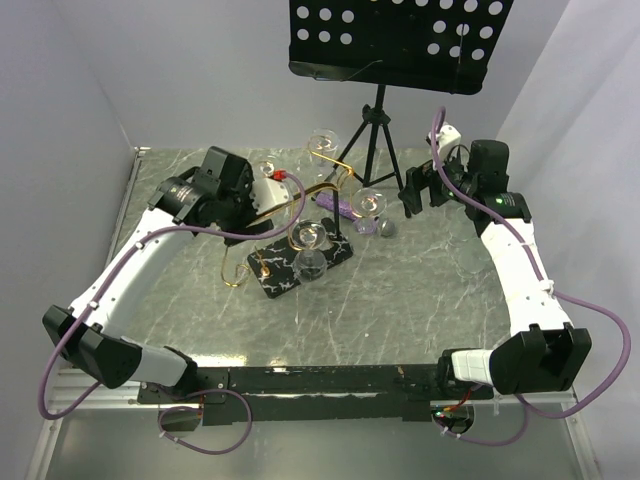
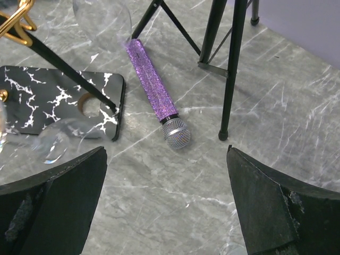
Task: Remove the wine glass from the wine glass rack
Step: Adjust the wine rack at the center of the board, then pick up the wine glass from the wine rack.
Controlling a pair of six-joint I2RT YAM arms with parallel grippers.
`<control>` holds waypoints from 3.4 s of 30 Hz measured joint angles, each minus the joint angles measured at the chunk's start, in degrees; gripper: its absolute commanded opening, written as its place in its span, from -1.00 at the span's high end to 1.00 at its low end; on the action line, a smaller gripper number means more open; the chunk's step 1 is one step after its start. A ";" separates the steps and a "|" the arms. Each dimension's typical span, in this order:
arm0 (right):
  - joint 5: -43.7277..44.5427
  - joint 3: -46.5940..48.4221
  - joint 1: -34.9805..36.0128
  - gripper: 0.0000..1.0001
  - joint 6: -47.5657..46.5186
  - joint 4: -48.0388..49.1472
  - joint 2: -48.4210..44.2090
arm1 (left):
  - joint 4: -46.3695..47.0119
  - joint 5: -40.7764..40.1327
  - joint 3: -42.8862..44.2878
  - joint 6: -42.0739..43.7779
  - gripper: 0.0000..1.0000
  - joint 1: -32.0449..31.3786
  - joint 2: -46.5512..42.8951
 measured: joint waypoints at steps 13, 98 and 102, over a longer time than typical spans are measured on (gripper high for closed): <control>-0.09 -2.58 0.17 -1.00 0.22 0.09 -0.35 | 3.85 -3.98 1.42 6.56 -0.99 5.42 2.51; 3.06 8.13 2.91 -1.00 -7.48 -19.12 1.18 | 82.42 26.53 -64.43 -36.92 -0.15 -6.16 -33.16; 3.37 8.13 3.13 -1.00 -7.69 -19.21 1.33 | 84.78 25.27 -65.11 -37.99 -0.12 -6.16 -32.00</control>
